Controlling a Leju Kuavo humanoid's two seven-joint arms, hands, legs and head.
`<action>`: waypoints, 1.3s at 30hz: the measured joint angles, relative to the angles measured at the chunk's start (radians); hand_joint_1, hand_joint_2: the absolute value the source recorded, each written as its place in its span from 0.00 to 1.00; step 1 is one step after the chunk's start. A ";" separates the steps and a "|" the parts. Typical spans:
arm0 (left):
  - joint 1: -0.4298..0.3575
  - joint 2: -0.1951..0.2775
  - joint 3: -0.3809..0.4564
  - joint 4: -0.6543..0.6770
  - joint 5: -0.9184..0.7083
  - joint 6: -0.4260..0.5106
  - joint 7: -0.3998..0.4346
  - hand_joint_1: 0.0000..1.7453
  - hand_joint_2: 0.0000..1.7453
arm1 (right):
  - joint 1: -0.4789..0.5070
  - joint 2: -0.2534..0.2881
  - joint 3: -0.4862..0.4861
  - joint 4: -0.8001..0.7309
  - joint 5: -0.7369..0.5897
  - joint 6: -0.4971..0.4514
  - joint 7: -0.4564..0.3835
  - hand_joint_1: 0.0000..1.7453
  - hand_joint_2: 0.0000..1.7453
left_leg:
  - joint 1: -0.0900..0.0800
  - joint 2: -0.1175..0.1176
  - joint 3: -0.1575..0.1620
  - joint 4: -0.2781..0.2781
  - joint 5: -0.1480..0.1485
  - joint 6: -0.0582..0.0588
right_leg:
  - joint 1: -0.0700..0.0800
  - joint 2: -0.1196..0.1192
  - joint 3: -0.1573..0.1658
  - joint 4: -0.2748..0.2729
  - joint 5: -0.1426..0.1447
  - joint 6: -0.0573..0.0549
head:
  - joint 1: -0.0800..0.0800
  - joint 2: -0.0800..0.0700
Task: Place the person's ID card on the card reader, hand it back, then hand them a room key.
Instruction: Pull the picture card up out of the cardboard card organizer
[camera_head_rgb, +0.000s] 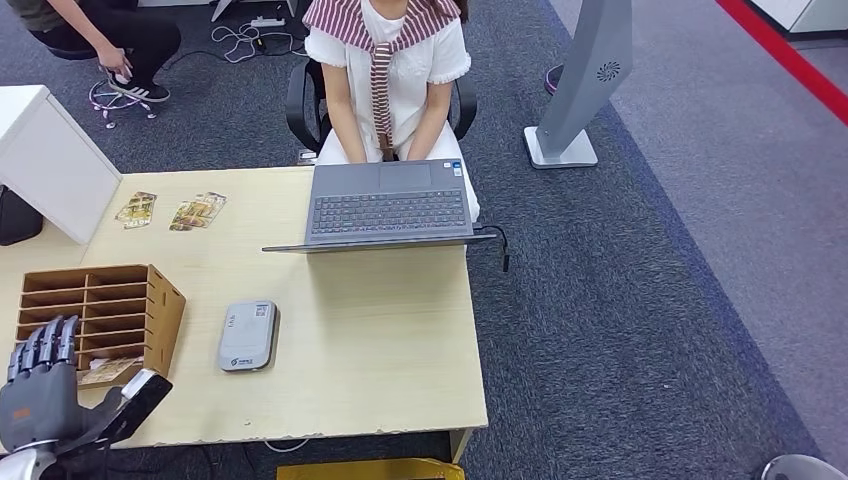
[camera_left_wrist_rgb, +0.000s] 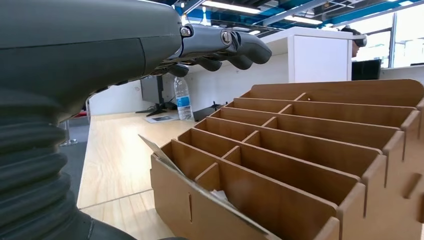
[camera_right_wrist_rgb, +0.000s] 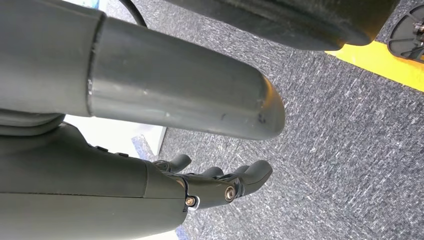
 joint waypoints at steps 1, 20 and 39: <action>-0.004 0.000 0.002 0.004 0.000 0.000 0.000 0.00 1.00 | 0.000 0.000 0.000 0.000 0.000 0.000 0.000 0.00 0.00 | 0.000 0.000 0.000 0.000 0.000 0.000 | 0.000 0.000 0.000 0.000 0.000 0.000 | 0.000 0.000; -0.016 0.003 0.014 0.037 0.059 -0.023 -0.045 1.00 1.00 | 0.000 0.000 0.000 0.000 0.002 0.000 -0.008 0.00 0.00 | 0.000 0.000 0.000 0.000 0.000 0.000 | 0.000 0.000 0.000 0.000 0.000 0.000 | 0.000 0.000; -0.015 0.005 0.020 0.038 0.104 -0.033 -0.079 1.00 1.00 | 0.000 0.000 0.000 0.000 0.004 0.000 -0.012 0.00 0.00 | 0.000 0.000 0.000 0.000 0.000 0.000 | 0.000 0.000 0.000 0.000 0.000 0.000 | 0.000 0.000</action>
